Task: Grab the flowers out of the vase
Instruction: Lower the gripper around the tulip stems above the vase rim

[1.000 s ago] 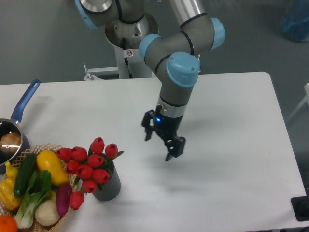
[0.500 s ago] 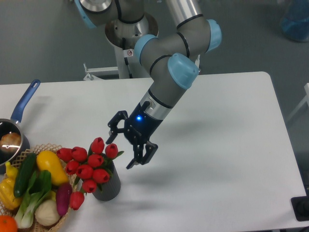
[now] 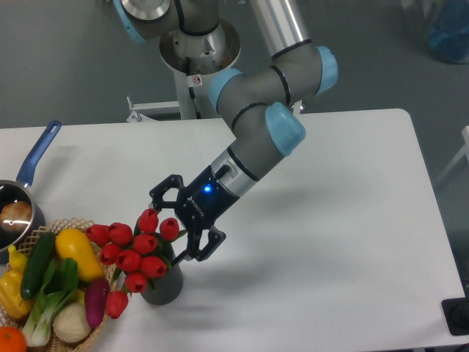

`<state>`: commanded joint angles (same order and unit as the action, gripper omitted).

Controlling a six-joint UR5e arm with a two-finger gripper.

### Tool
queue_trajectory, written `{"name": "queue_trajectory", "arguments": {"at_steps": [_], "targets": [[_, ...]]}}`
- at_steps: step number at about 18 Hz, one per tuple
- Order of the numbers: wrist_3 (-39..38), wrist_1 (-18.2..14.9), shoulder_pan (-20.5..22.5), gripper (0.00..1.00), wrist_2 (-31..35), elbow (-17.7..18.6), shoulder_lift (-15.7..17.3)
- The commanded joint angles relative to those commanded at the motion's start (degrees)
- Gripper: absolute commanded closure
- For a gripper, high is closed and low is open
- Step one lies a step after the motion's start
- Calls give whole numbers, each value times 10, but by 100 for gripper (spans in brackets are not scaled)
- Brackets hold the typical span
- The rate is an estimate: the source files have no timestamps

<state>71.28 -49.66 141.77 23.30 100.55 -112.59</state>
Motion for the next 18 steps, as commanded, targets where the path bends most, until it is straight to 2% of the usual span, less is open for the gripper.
{"name": "queue_trajectory", "arguments": {"at_steps": [5,7,8,10,14,18], "targets": [[6,1,4,0,-19,2,-5],[7,1,3,19,-20,4,-8],[7,1,4,35,-20,6,-7],[7,1,3,59,-20,17,-4],[7,1,2,83,-20,22,2],[4,4,5,91,-24,22,11]]}}
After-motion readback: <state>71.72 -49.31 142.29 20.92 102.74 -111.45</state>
